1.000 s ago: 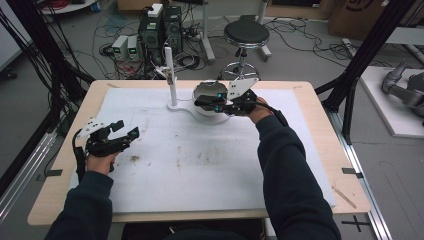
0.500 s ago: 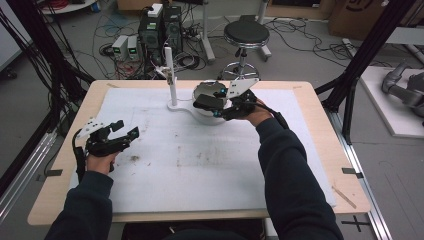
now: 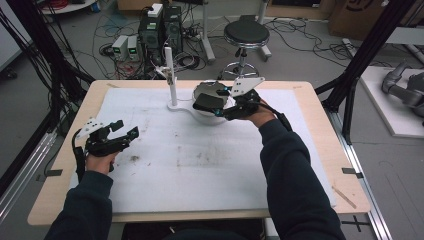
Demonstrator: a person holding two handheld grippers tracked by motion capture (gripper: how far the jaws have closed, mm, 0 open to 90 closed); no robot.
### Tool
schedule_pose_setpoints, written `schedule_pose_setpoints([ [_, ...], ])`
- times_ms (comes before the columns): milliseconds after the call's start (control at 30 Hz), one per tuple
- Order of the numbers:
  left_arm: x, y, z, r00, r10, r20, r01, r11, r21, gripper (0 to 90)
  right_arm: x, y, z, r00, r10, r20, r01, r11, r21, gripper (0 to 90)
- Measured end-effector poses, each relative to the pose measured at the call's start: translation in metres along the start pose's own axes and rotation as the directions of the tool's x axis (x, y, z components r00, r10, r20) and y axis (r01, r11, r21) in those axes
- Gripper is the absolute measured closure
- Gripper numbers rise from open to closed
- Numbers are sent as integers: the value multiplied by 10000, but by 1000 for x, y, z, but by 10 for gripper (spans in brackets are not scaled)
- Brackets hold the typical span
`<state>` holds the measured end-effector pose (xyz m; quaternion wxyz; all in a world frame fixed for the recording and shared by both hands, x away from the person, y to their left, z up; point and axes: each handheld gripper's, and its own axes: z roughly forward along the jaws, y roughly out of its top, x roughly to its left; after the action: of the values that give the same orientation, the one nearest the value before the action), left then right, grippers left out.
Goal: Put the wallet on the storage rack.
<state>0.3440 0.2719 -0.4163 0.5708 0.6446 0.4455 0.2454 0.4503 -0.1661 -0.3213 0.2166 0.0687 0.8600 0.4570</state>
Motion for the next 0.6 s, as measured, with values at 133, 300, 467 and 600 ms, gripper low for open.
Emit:
schedule_pose_setpoints([
  [133,0,3,0,10000,-3,16,3,10000,-79,236,-1,-6,-19,9893,1344,570,-1358,9905,227,264],
  [300,2,5,0,10000,-77,32,78,9999,-149,235,7,-24,-44,9537,2808,1079,-2813,9596,-106,229],
  [467,2,6,2,9999,-78,84,80,9997,-236,235,19,-49,-71,9101,3490,2234,-3615,9322,164,216],
  [600,4,6,2,9999,-107,26,107,9997,-227,235,31,-75,-92,8594,3786,3437,-4132,9101,307,218],
])
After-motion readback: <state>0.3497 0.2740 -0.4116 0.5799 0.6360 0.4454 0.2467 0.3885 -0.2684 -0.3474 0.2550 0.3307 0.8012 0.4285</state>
